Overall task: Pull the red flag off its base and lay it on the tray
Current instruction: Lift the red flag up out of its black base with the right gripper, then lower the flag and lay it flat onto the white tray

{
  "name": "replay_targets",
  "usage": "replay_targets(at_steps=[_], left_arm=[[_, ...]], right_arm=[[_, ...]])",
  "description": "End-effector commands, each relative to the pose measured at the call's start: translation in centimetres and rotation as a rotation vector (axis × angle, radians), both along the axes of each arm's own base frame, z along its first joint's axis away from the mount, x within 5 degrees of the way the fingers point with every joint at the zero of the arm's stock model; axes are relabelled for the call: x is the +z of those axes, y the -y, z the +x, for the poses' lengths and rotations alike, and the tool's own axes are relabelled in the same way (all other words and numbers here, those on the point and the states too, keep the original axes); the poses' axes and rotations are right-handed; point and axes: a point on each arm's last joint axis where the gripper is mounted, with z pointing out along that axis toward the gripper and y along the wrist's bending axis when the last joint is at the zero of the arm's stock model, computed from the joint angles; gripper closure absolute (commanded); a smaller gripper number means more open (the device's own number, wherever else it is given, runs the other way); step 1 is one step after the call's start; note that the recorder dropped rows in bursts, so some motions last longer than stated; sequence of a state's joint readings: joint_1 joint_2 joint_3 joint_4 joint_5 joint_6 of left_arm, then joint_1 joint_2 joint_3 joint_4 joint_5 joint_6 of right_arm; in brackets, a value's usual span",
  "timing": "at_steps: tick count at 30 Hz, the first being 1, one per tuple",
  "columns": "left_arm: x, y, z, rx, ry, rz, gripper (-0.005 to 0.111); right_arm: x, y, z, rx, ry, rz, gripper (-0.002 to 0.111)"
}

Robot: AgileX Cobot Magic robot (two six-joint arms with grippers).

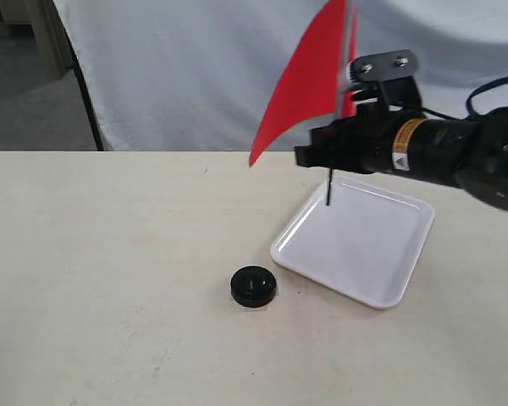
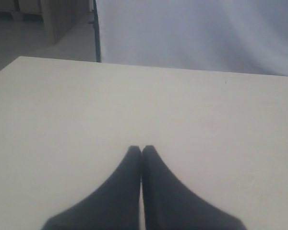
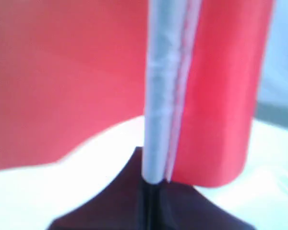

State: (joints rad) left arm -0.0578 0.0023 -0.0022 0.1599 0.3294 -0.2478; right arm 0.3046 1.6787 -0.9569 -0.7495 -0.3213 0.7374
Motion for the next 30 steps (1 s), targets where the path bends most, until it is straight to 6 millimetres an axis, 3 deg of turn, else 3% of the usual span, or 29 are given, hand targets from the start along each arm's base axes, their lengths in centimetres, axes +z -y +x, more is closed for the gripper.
replay_targets(at_steps=[1, 6, 9, 13, 15, 25, 30], left_arm=[[-0.1, 0.0, 0.0, -0.005, 0.001, 0.003, 0.107], [-0.1, 0.0, 0.0, -0.005, 0.001, 0.003, 0.107], [-0.1, 0.0, 0.0, -0.005, 0.001, 0.003, 0.107], [-0.1, 0.0, 0.0, -0.005, 0.001, 0.003, 0.107], [-0.1, 0.0, 0.0, -0.005, 0.001, 0.003, 0.107], [-0.1, 0.0, 0.0, -0.005, 0.001, 0.003, 0.107], [-0.1, 0.0, 0.0, -0.005, 0.001, 0.003, 0.107]], right_arm=[[-0.7, 4.4, 0.9, -0.306, -0.194, -0.088, 0.109], [-0.8, 6.4, 1.1, -0.388, -0.249, -0.333, 0.109], [-0.7, 7.3, 1.6, -0.359, -0.314, -0.594, 0.109], [-1.7, 8.3, 2.4, -0.136, -0.387, -1.042, 0.109], [-2.4, 8.3, 2.7, -0.035, -0.374, -1.183, 0.109], [-3.8, 7.1, 5.5, 0.374, -0.009, -1.729, 0.109], [-6.4, 6.8, 6.9, 0.57, 0.103, -1.991, 0.109]])
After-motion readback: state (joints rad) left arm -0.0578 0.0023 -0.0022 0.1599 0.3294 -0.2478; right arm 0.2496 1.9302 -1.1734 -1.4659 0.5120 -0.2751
